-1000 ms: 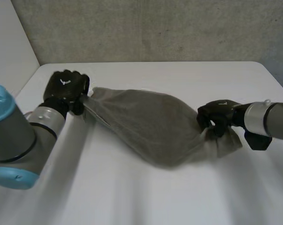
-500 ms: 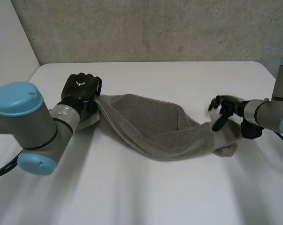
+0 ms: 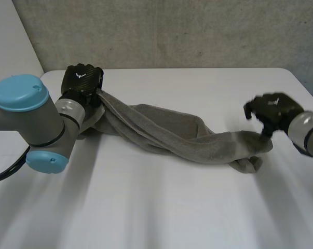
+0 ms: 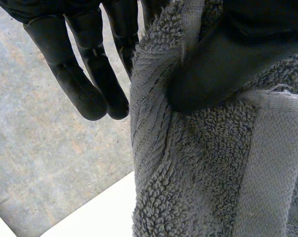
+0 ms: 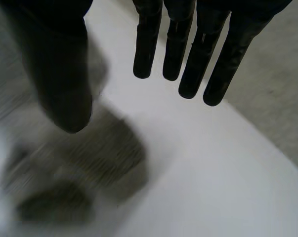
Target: Fold the towel.
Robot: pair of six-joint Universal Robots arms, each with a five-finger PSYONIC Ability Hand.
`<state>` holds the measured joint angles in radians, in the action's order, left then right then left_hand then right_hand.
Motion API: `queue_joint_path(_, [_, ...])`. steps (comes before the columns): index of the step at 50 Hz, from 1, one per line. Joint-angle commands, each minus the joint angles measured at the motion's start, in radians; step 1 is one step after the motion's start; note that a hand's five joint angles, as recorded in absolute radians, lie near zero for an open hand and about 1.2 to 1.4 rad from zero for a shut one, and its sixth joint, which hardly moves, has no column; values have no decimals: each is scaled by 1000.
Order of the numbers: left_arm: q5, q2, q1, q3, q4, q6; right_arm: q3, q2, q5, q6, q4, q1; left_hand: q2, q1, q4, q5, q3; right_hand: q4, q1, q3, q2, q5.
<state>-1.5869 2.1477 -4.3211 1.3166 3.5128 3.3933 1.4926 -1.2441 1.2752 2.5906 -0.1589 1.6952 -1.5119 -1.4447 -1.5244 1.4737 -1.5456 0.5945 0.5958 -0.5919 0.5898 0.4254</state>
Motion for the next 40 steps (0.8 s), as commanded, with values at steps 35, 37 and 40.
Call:
queue_joint_path(35, [-24,18,-3,-11,0,-3,-50,170,-56,36,22,37,116,48,128,-252,149,-104,-106,102,-100,-110])
queue_joint_path(37, [-24,18,-5,-10,0,-3,-74,195,-53,36,22,37,116,48,128,-252,149,-104,-106,102,-100,-110])
queue_joint_path(40, [-24,18,-5,-11,0,-2,-121,244,-53,36,24,46,116,48,128,-252,149,-104,-106,102,-100,-110])
